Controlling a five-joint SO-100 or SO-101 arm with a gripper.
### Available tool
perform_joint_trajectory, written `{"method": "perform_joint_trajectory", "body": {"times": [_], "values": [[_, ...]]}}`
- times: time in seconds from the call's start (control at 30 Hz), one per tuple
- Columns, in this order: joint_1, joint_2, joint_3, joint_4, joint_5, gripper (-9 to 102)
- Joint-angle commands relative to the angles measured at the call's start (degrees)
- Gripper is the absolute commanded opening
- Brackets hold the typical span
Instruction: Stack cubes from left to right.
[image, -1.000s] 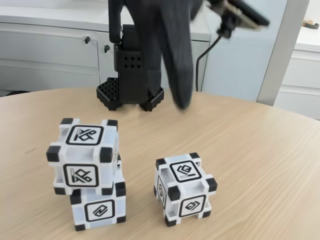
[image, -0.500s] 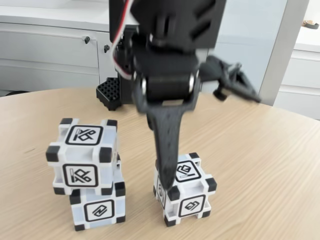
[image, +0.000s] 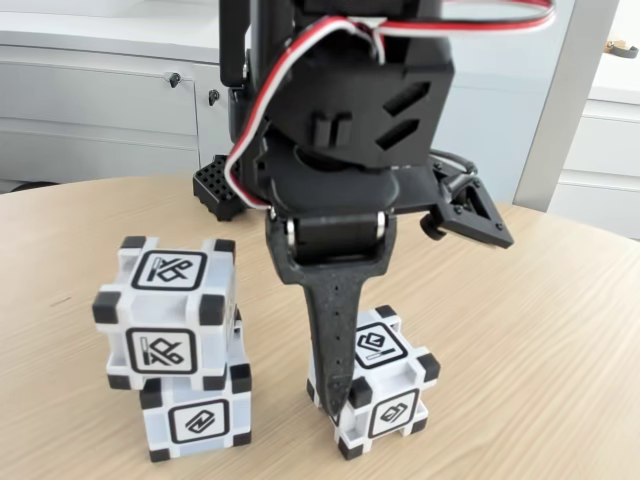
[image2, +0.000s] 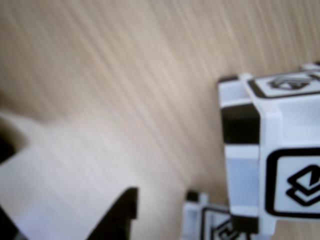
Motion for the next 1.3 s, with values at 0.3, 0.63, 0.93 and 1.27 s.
{"method": "perform_joint_trajectory", "body": {"times": [0.3,0.63,0.93,1.27], "values": [[-0.4,8.4,-2.1,-0.2,-2.8,40],[-0.5,7.2,-4.4,-8.5,-4.3,39],[-0.7,-0.5,-4.7,-9.4,-5.1,38],[-9.4,-0.3,-4.7,-9.1,-4.0,38]]}}
